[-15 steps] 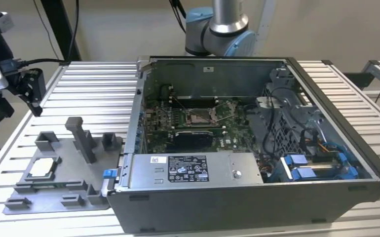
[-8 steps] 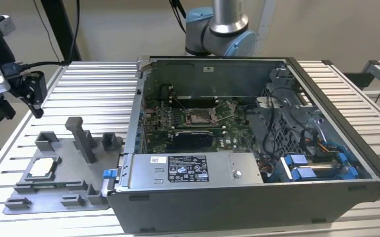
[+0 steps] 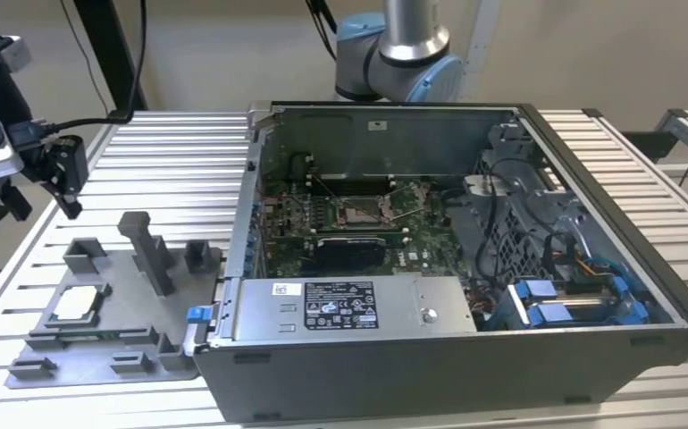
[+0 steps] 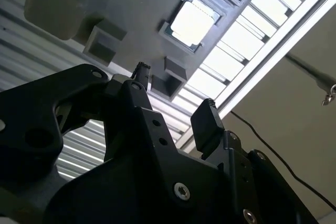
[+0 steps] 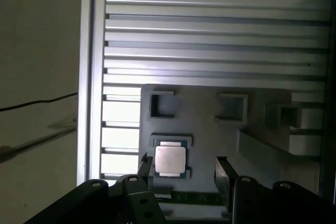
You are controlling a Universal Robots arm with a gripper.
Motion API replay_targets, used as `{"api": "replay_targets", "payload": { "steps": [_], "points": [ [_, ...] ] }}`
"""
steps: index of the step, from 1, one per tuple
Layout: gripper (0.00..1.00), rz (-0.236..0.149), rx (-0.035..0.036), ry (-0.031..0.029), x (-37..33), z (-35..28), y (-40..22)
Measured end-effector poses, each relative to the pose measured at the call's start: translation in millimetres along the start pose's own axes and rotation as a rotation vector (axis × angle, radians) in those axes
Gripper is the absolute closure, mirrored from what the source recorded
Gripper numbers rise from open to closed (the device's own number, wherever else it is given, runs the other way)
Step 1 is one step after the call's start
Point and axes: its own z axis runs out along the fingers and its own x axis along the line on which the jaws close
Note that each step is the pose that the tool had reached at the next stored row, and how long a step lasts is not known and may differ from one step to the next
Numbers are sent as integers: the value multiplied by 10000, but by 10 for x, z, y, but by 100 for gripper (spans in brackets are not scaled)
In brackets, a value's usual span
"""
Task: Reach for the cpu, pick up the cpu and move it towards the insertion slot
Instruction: 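Pick up the cpu and move it towards the insertion slot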
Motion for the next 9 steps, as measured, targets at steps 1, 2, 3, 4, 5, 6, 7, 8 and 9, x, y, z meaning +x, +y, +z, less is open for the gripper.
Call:
{"api": "replay_targets", "payload": {
  "steps": [1,2,3,4,5,6,7,8,9],
  "points": [
    [100,2,0,-2,1,7,1],
    [100,2,0,-6,1,13,0],
    [100,1,0,-10,0,19,0],
    [100,0,0,-12,0,22,0],
    [100,0,-1,-14,0,25,-1],
    [100,-1,-3,-18,1,29,-1],
    [100,-1,-7,-24,0,36,-1],
    [100,-1,-8,-28,0,43,-1],
    [100,-1,-7,-29,0,49,-2]
  ]
}}
